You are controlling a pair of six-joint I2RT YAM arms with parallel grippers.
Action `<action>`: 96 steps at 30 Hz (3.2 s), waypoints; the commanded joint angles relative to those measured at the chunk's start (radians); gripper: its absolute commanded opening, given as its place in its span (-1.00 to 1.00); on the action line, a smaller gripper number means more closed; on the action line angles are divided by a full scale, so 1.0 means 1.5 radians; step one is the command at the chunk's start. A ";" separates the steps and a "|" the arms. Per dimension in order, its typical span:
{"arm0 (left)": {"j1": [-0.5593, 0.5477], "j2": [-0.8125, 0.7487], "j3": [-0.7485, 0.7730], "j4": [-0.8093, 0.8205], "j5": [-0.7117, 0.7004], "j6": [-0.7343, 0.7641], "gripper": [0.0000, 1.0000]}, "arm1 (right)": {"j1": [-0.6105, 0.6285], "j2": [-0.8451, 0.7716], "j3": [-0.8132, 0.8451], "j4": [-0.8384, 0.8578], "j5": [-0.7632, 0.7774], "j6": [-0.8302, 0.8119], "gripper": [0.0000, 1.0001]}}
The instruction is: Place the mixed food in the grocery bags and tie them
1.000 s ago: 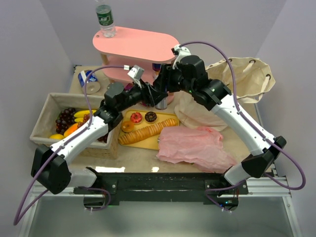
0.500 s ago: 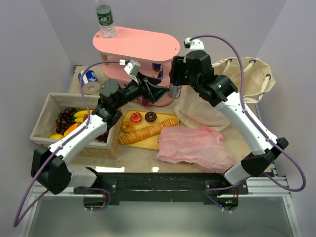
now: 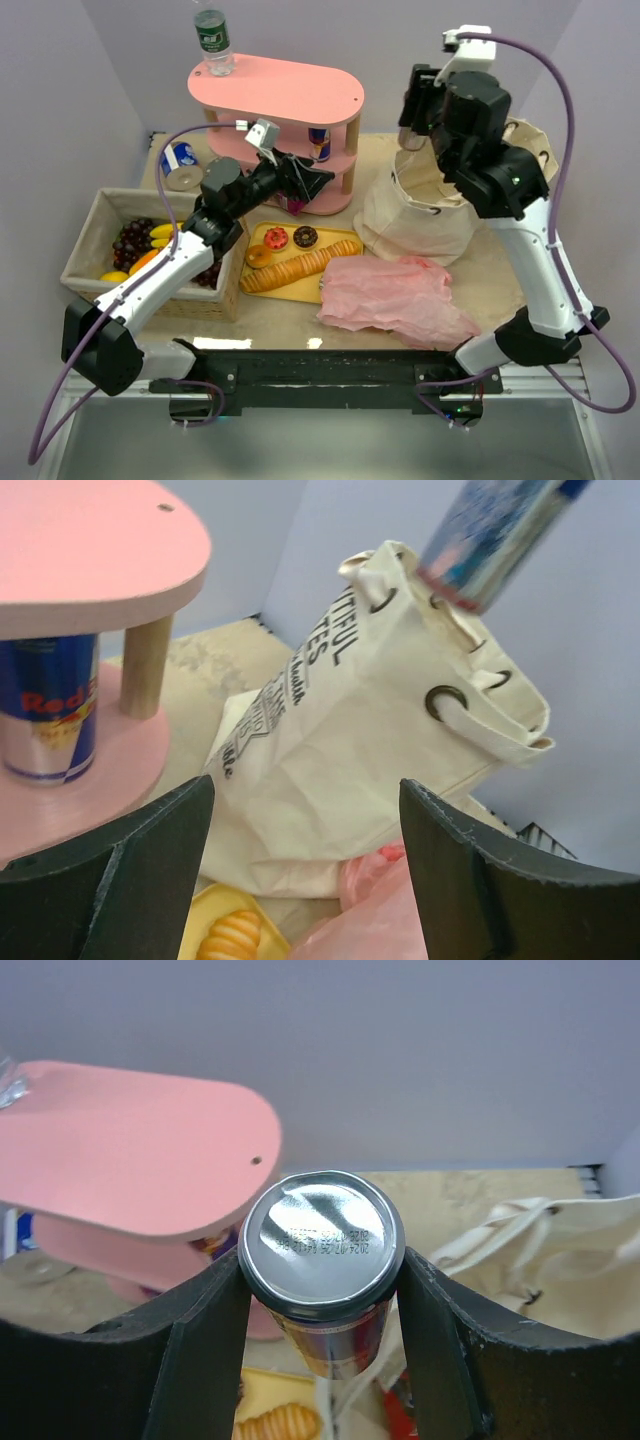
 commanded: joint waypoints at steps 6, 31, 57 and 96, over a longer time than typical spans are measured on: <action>0.014 0.007 0.068 -0.114 -0.111 0.046 0.63 | -0.106 -0.056 0.011 0.002 0.099 -0.098 -1.00; 0.096 0.067 0.041 0.008 -0.124 0.032 1.00 | -0.041 -0.116 -0.230 0.158 -0.191 -0.009 0.76; 0.181 -0.125 -0.117 -0.066 -0.143 0.048 0.99 | 0.092 0.055 -0.628 0.803 -0.082 0.094 0.53; 0.181 -0.186 -0.088 -0.187 -0.182 0.081 0.99 | 0.028 0.347 -0.484 1.051 -0.087 -0.101 0.71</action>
